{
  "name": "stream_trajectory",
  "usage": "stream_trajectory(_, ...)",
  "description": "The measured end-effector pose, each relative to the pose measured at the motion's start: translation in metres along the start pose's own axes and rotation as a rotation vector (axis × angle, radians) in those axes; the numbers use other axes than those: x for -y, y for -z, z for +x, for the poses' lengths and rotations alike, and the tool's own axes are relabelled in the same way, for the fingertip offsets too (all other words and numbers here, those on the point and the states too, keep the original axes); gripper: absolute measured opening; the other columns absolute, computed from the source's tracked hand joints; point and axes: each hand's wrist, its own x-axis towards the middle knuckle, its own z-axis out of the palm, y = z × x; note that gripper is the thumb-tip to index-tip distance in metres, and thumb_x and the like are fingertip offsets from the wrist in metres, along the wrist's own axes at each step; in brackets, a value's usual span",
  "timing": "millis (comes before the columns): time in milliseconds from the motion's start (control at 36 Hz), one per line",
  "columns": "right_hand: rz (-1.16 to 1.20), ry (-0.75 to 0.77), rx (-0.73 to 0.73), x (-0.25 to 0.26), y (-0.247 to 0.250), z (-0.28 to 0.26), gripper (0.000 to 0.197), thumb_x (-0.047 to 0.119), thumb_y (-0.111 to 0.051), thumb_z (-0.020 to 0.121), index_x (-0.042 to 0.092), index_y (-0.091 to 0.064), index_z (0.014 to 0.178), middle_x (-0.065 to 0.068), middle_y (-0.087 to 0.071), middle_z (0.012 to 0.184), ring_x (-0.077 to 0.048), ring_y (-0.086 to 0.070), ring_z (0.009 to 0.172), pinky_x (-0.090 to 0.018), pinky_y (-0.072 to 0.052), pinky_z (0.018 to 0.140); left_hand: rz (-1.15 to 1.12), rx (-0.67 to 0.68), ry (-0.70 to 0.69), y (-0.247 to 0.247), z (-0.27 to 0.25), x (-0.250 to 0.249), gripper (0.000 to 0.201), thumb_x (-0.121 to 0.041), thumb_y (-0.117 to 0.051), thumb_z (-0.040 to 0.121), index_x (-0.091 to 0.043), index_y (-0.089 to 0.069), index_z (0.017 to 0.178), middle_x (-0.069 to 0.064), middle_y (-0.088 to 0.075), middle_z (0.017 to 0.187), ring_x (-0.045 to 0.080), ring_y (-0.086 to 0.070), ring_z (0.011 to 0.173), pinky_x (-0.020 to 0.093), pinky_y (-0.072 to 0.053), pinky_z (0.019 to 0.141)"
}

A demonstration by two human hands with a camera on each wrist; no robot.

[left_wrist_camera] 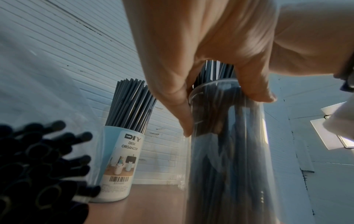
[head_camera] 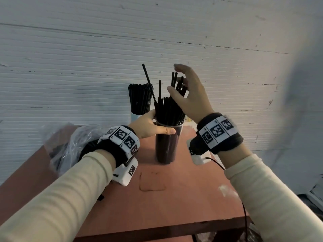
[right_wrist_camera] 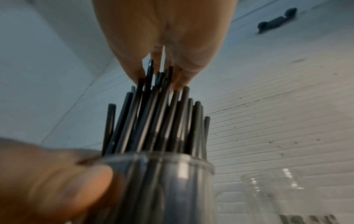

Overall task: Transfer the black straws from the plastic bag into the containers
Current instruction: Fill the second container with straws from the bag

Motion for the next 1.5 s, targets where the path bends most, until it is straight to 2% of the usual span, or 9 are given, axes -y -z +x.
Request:
stream_trajectory(111,-0.121,0.043,0.163,-0.005,-0.007,-0.013,0.028,0.016,-0.044,0.100,0.010,-0.060,0.122,0.001,-0.061,0.122,-0.003,-0.053,0.109,-0.010,-0.037,0.097,0.005,-0.016,-0.004,-0.001,0.000,0.000,0.079,-0.040,-0.088,0.064,-0.026,-0.052,0.133,-0.011,-0.062,0.125,0.008,-0.054,0.121,0.037,-0.038,0.111)
stream_trajectory(194,-0.153,-0.039,0.257,-0.007,-0.007,-0.018,0.030,0.021,-0.038,0.103,0.007,-0.061,0.089,0.001,-0.061,0.092,-0.008,-0.054,0.085,-0.026,-0.043,0.085,-0.001,-0.020,-0.003,-0.002,0.000,0.000,0.079,-0.036,-0.088,0.066,-0.024,-0.051,0.134,-0.009,-0.061,0.126,0.008,-0.054,0.121,0.036,-0.039,0.111)
stream_trajectory(417,-0.052,-0.128,0.217,0.001,-0.002,0.011,0.036,0.035,-0.047,0.100,0.015,-0.055,0.128,0.003,-0.057,0.127,-0.005,-0.050,0.118,-0.024,-0.038,0.104,0.008,-0.030,-0.014,-0.002,-0.003,-0.001,0.062,-0.030,-0.085,0.073,-0.031,-0.051,0.124,-0.013,-0.060,0.121,0.007,-0.053,0.118,0.027,-0.036,0.105)
stream_trajectory(694,-0.077,0.041,0.605,0.025,-0.010,0.047,0.071,0.028,-0.057,0.096,0.031,-0.014,0.153,0.007,-0.023,0.158,-0.009,-0.028,0.139,-0.014,-0.023,0.102,0.001,-0.030,0.032,-0.001,-0.002,-0.002,0.079,-0.033,-0.086,0.070,-0.024,-0.048,0.138,-0.008,-0.059,0.130,0.010,-0.052,0.123,0.032,-0.038,0.107)
stream_trajectory(861,-0.079,-0.008,0.413,0.010,-0.021,0.052,0.029,0.001,-0.059,0.085,0.009,-0.065,0.112,0.002,-0.059,0.102,0.002,-0.056,0.078,-0.007,-0.044,0.073,-0.005,-0.041,0.038,-0.002,0.000,0.002,0.069,-0.031,-0.088,0.068,-0.027,-0.053,0.127,-0.009,-0.063,0.121,0.011,-0.057,0.117,0.037,-0.041,0.109)
stream_trajectory(1028,0.007,-0.072,0.245,0.000,-0.001,0.027,0.056,0.001,-0.056,0.085,0.027,-0.045,0.133,-0.002,-0.061,0.097,-0.011,-0.067,0.071,-0.013,-0.050,0.063,0.026,-0.039,0.015,-0.002,-0.002,-0.002,0.069,-0.032,-0.084,0.073,-0.023,-0.049,0.132,-0.009,-0.057,0.126,0.009,-0.051,0.121,0.029,-0.036,0.107)
stream_trajectory(1222,-0.073,-0.204,0.281,-0.001,0.002,-0.002,0.032,0.027,-0.041,0.102,0.013,-0.069,0.112,0.002,-0.069,0.114,-0.001,-0.060,0.097,-0.014,-0.044,0.082,0.003,-0.020,-0.003,-0.003,-0.007,-0.005,0.093,-0.054,-0.087,0.051,-0.024,-0.053,0.132,-0.009,-0.061,0.126,0.009,-0.053,0.122,0.041,-0.037,0.113)
stream_trajectory(1361,-0.055,-0.035,0.264,0.009,-0.002,-0.018,0.036,0.024,-0.038,0.103,0.015,-0.054,0.135,0.000,-0.052,0.141,-0.008,-0.043,0.131,-0.002,-0.025,0.102,-0.060,-0.012,0.002,-0.005,-0.009,-0.006,0.085,-0.046,-0.086,0.054,-0.023,-0.054,0.130,-0.008,-0.065,0.123,0.009,-0.057,0.119,0.041,-0.041,0.110)
stream_trajectory(1500,-0.363,0.067,0.402,0.009,-0.009,-0.028,0.041,0.028,-0.036,0.103,0.017,-0.049,0.141,0.000,-0.045,0.148,-0.015,-0.033,0.141,-0.032,-0.017,0.119,-0.102,-0.014,0.023,-0.008,-0.009,-0.009,0.077,-0.032,-0.086,0.066,-0.020,-0.052,0.134,-0.005,-0.065,0.122,0.008,-0.059,0.115,0.036,-0.045,0.106)
